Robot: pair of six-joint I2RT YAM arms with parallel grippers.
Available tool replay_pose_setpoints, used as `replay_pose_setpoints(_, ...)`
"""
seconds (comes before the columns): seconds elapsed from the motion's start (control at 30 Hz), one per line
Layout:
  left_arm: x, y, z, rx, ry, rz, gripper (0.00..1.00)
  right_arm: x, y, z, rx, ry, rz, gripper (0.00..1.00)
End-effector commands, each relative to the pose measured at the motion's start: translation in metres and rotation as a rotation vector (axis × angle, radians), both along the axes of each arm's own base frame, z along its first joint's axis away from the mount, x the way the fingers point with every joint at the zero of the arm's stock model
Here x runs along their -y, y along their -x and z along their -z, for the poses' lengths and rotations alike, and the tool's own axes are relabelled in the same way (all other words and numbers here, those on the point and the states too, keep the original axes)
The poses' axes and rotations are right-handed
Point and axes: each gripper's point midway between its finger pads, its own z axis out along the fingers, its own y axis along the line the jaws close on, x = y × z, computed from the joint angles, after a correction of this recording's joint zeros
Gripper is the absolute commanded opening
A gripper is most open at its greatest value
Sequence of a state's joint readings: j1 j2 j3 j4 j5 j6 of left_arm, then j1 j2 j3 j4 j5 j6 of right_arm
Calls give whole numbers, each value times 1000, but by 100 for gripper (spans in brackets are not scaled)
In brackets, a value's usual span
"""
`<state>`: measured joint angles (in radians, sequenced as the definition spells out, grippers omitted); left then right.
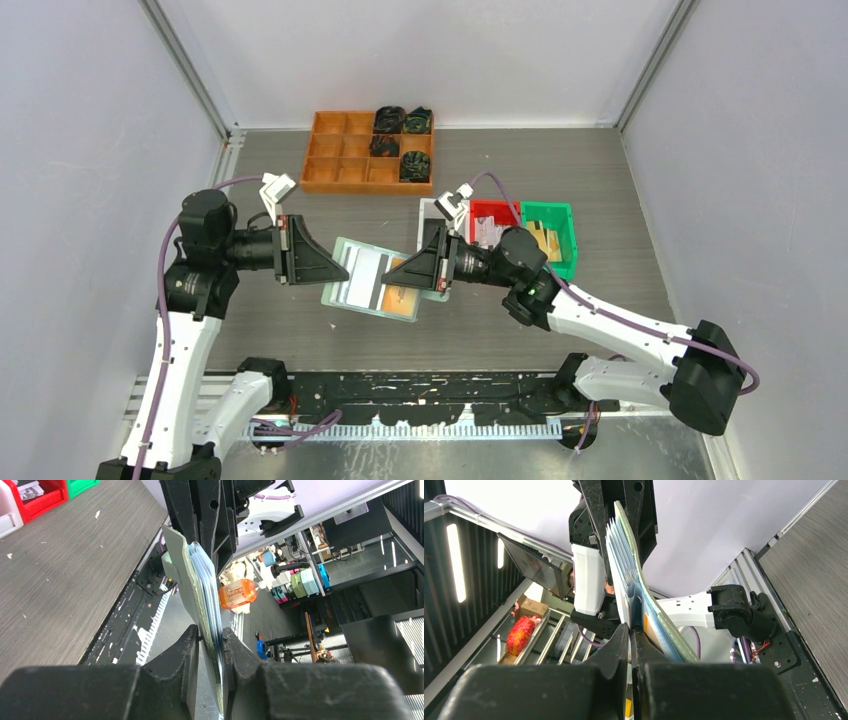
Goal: Take the credit cards out of the card holder
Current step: Remove the credit card from the card holder.
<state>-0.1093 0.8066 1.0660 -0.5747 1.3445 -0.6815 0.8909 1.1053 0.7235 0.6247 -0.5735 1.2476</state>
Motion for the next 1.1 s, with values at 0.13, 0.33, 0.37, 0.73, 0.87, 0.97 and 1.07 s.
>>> replay_pose_setpoints(0.13,-1,8,-26,110,27,18,2,13,-4,-15,25,-93,71,1)
replay_pose_setpoints(0.33,-1,7,-28,117,28,15,1,17,-2,-12,21,-87,79,1)
replay_pose_setpoints(0.37,-1,7,-29,119,28,16,1,18,-2,-12,22,-85,81,1)
replay_pose_setpoints(0.73,-1,8,-30,123,31,22,0,18,9,-19,80,-31,37,1)
replay_pose_setpoints(0.87,-1,7,-30,128,30,16,0,17,9,-19,62,-44,24,1)
replay_pose_setpoints(0.97,-1,3,-29,145,21,-4,0,19,3,-13,42,-23,42,1)
replay_pose_setpoints(1.07,-3,-8,-19,166,-30,-69,0,30,-9,-9,6,-7,81,1)
